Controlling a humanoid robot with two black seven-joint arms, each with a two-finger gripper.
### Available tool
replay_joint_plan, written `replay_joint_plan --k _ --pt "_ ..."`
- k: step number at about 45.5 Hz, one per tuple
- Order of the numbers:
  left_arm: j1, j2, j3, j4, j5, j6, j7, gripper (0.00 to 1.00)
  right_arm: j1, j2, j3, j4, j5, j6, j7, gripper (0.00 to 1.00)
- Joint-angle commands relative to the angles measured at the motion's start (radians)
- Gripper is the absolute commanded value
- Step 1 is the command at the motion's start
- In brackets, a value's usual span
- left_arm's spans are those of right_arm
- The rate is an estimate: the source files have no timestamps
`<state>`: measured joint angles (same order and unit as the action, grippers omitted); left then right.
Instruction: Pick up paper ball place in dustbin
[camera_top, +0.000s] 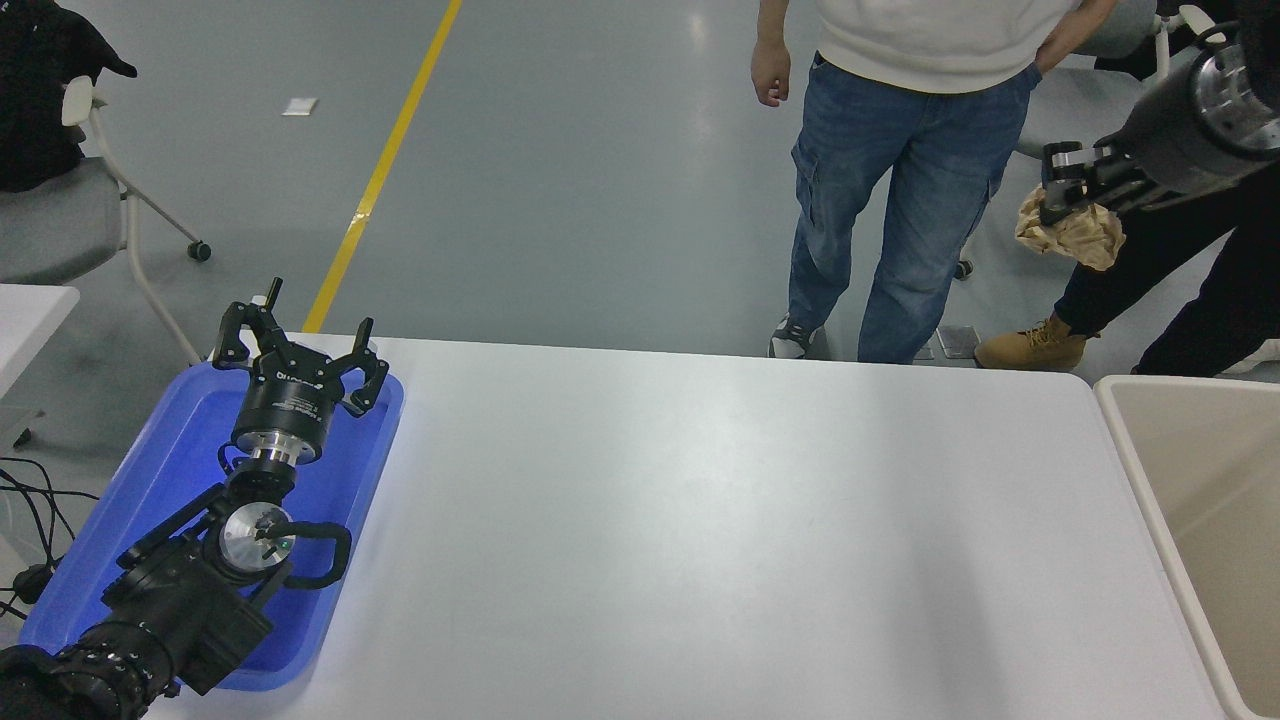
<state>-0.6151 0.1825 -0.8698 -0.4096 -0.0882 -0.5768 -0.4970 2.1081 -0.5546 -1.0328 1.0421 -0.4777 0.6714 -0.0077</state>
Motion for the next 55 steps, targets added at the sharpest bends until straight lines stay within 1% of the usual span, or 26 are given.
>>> replay_joint_plan --k 1,12,24,32,36,39,55 --pt "0.0 0.0 0.0 0.0 0.001 0.0 0.0 1.0 -0.091 -0.037 -0.009 -0.063 -0.019 -0.067 -0.003 0.0" --pt "0.0 0.0 0.0 0.0 0.001 0.0 -0.002 1.0 -0.302 -0.119 -0.007 -0.261 -0.018 -0.133 -0.003 0.0" --pt "0.0 0.0 0.0 0.0 -0.001 0.0 0.0 1.0 -0.598 -0.162 0.042 -0.525 0.001 -0.231 -0.003 0.0" --pt "0.0 0.0 0.0 0.0 -0.001 -0.001 0.0 1.0 -0.795 -0.182 0.128 -0.619 0.086 -0.297 -0.005 0.0" --pt "0.0 0.0 0.0 0.0 0.001 0.0 0.0 1.0 -0.954 -0.17 0.183 -0.729 0.139 -0.358 -0.005 0.0" --pt "0.0 0.0 0.0 0.0 0.001 0.0 0.0 1.0 -1.034 -0.159 0.23 -0.77 0.156 -0.395 -0.003 0.0" --pt "0.0 0.0 0.0 0.0 -0.001 0.0 -0.002 1.0 -1.324 -0.004 0.441 -0.913 0.162 -0.575 -0.005 0.0"
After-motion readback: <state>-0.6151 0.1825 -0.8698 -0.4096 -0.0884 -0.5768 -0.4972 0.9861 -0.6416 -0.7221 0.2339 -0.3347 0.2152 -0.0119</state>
